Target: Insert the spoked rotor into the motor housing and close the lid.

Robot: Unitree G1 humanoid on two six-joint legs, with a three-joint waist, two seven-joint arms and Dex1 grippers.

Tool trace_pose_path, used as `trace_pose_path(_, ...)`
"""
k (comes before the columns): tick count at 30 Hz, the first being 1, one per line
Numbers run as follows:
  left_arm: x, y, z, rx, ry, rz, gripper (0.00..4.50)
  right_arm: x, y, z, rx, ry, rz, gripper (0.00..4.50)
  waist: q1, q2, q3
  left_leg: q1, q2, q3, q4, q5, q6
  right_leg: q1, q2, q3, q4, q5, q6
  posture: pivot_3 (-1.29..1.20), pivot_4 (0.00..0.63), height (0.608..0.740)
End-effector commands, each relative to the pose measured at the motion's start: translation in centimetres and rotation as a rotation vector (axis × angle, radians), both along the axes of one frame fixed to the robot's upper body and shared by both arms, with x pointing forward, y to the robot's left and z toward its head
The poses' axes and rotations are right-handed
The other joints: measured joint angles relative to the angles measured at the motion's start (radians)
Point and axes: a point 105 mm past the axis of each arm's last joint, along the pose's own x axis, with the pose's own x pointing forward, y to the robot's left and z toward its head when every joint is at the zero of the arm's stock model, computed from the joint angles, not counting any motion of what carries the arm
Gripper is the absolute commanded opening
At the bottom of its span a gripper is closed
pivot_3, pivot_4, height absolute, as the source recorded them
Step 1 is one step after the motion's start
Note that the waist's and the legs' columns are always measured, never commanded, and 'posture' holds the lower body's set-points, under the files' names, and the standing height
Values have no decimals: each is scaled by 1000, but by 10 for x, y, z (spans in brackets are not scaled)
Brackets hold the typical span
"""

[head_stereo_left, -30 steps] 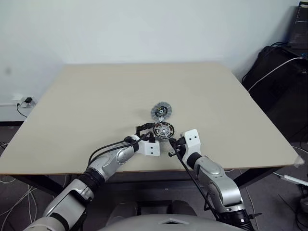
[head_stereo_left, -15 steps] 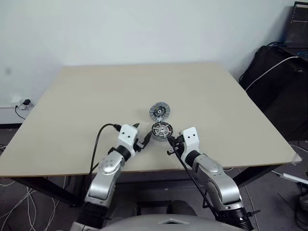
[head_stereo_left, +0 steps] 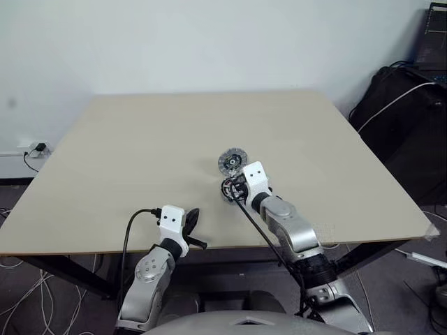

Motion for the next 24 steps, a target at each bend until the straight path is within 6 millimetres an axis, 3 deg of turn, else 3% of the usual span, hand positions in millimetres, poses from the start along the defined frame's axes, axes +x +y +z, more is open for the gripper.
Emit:
trace_pose_path(1, 5, -4, 16, -28, -48, 3, 11, 13, 4, 5, -14, -33, 2, 0, -2, 0, 0, 0, 0, 0, 0, 0, 0, 0, 0, 0, 0, 0, 0, 0, 0, 740)
trace_pose_path(6, 5, -6, 16, -35, -43, 5, 11, 10, -4, -21, -74, 65, -7, 0, -2, 1, 0, 0, 0, 0, 0, 0, 0, 0, 0, 0, 0, 0, 0, 0, 0, 740)
trace_pose_path(8, 5, -6, 16, -41, -40, 4, 11, 10, -6, -23, -86, 71, -8, 0, -2, 2, -1, 0, 0, 0, -1, 0, 0, 0, 0, 0, 0, 0, 0, 0, 0, 740)
trace_pose_path(14, 5, -10, 16, -44, -34, -14, 11, 9, 3, 9, -56, -18, 101, 0, -2, 3, -1, 0, 0, 0, 0, 0, 0, 0, 0, 0, 0, 0, 0, 0, 0, 740)
trace_pose_path(17, 5, -13, 16, -46, -33, -28, 11, -3, 10, 25, -122, -69, 273, 0, -2, 4, -1, -1, 0, 0, -1, 0, 0, -1, 0, 0, -1, 0, 0, 0, 0, 740)
trace_pose_path(20, 5, -15, 15, -48, -27, -41, 11, -15, 6, 25, -272, -65, 431, 0, -1, 4, -1, -1, 0, 0, -1, 0, 0, 0, 0, 0, -2, -2, 3, 0, 0, 740)
trace_pose_path(24, 5, -16, 14, 3, -55, -59, 0, -18, -4, 24, -418, -42, 559, 1186, 0, 3, 0, -1, 0, 0, -1, 0, 0, 0, -1, -1, -2, -4, 3, 0, 0, 740)
